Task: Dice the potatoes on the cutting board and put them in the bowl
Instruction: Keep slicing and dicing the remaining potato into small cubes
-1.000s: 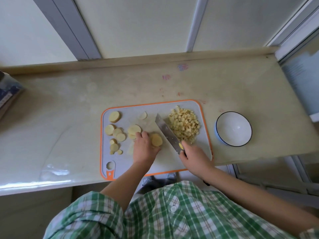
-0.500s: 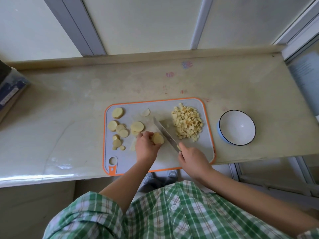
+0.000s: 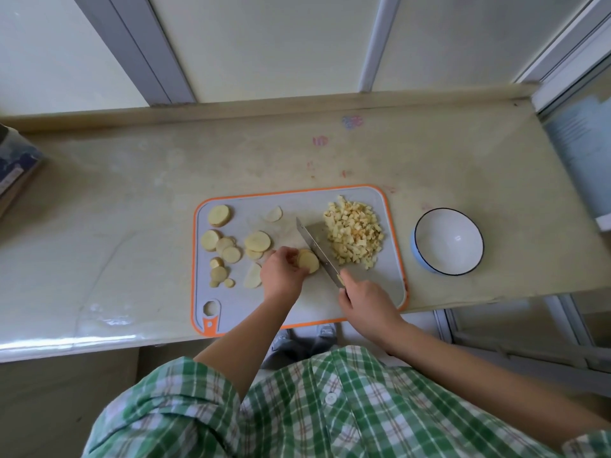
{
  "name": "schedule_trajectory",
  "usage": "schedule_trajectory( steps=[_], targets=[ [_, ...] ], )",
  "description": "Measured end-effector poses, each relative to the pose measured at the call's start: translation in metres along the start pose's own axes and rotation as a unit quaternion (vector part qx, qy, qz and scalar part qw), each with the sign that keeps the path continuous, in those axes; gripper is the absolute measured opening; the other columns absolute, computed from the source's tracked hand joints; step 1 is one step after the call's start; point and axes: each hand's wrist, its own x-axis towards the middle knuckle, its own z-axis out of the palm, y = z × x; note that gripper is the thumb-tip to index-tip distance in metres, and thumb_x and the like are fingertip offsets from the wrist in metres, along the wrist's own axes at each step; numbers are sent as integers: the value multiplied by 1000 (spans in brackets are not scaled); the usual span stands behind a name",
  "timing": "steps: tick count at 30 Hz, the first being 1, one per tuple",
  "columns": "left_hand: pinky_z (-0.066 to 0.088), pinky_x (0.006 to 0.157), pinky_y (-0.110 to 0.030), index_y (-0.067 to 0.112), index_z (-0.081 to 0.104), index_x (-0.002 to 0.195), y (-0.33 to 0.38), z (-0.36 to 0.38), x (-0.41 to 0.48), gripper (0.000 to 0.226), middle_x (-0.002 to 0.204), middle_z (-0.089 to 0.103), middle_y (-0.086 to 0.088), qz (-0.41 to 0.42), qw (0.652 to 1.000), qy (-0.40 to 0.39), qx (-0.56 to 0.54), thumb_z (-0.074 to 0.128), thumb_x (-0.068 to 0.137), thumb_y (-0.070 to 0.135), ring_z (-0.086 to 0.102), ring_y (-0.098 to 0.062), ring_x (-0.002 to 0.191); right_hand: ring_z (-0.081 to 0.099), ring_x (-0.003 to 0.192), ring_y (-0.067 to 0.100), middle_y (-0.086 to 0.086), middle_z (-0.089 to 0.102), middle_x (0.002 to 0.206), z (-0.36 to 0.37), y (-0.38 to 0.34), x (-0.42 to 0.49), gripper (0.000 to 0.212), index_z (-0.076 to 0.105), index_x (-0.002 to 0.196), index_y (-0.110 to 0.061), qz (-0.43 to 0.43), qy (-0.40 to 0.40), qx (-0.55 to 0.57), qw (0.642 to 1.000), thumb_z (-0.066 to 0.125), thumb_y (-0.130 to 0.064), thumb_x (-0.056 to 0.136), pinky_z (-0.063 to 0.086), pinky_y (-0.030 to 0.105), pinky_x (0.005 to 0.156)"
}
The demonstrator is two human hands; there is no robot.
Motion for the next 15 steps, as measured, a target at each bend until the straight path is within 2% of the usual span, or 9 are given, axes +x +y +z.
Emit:
schedule_trajectory(
  steps=[3, 5, 9, 12, 15],
  targets=[
    [50, 79, -33, 18, 62, 109, 3, -5, 1, 48, 99, 63, -1, 9, 1000, -15, 7, 85, 67, 23, 60, -19, 88, 38, 51, 19, -1, 38, 56, 1, 0, 3, 6, 35, 93, -19, 1, 6, 4, 1000, 39, -16, 97, 20, 32, 45],
    [45, 73, -30, 20, 56, 115, 8, -6, 2, 57, 101, 59, -1, 31, 998, -35, 51, 85, 66, 26, 55, -18, 86, 36, 49, 17, -1, 37, 56, 2, -2, 4, 4, 37, 94, -16, 2, 1, 13, 1000, 39, -16, 97, 19, 30, 44],
    [37, 73, -27, 19, 54, 113, 14, -3, -1, 48, 103, 42, -1, 64, 992, -37, 101, 80, 73, 21, 54, -25, 89, 38, 51, 20, 0, 37, 57, -2, -1, 6, 8, 33, 93, -19, 5, 2, 21, 1000, 40, -16, 97, 21, 33, 45],
    [36, 75, -26, 18, 56, 114, 13, -2, -3, 47, 106, 45, -4, 72, 992, -28, 105, 80, 73, 19, 51, -24, 91, 42, 57, 25, 0, 38, 59, -3, 3, 6, 8, 34, 92, -18, 5, -2, 20, 1000, 40, -16, 97, 23, 35, 48],
    [37, 78, -27, 16, 56, 118, 9, -1, -3, 49, 111, 48, -8, 87, 990, -22, 111, 78, 74, 19, 53, -28, 97, 43, 54, 24, 2, 41, 58, -4, 5, 5, 5, 39, 94, -14, 4, 3, 26, 1000, 40, -17, 98, 24, 35, 47]
  ],
)
